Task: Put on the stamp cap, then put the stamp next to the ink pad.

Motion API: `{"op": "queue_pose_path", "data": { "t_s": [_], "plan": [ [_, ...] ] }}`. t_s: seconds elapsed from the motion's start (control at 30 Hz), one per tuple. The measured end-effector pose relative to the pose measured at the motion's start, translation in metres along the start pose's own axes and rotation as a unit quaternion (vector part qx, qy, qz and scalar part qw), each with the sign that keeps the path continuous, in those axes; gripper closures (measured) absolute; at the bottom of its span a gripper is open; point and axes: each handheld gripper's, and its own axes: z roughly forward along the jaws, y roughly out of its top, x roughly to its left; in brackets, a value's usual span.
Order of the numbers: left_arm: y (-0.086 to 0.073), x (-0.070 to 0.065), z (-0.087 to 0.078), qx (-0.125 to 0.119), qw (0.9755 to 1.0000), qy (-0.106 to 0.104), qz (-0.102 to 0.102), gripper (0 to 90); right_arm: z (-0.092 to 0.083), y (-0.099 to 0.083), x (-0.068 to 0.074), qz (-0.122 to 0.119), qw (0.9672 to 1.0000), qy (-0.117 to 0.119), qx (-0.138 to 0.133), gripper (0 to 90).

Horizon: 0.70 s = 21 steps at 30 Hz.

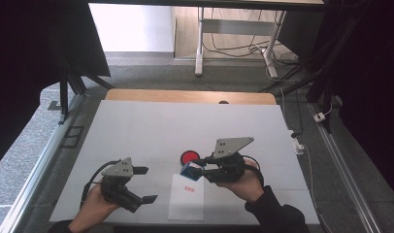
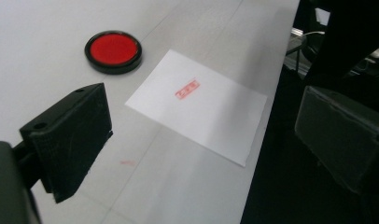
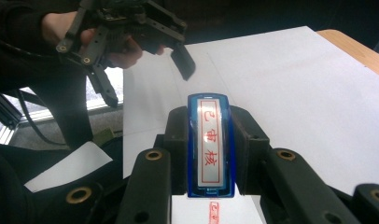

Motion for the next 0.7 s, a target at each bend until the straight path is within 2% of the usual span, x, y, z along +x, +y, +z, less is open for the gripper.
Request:
{"op": "queue_pose_path", "data": {
  "t_s": [0.23,0.4,0.7],
  "plan": [
    [-0.012,-0.002,-0.013,-0.009,0.9997,0.012,-0.019,3.1,-0.002,-0.001,-0.002,0.007,0.9999,-0.009,0.003,71.5],
    [-0.023,-0.004,-0.022,-0.008,0.9989,0.029,-0.036,2.9,-0.003,-0.003,-0.005,0.016,0.9996,-0.020,0.006,71.5],
    [-0.044,-0.005,-0.038,-0.004,0.9958,0.063,-0.065,1.8,-0.011,-0.007,-0.011,0.031,0.9985,-0.045,0.010,71.5]
  ]
}}
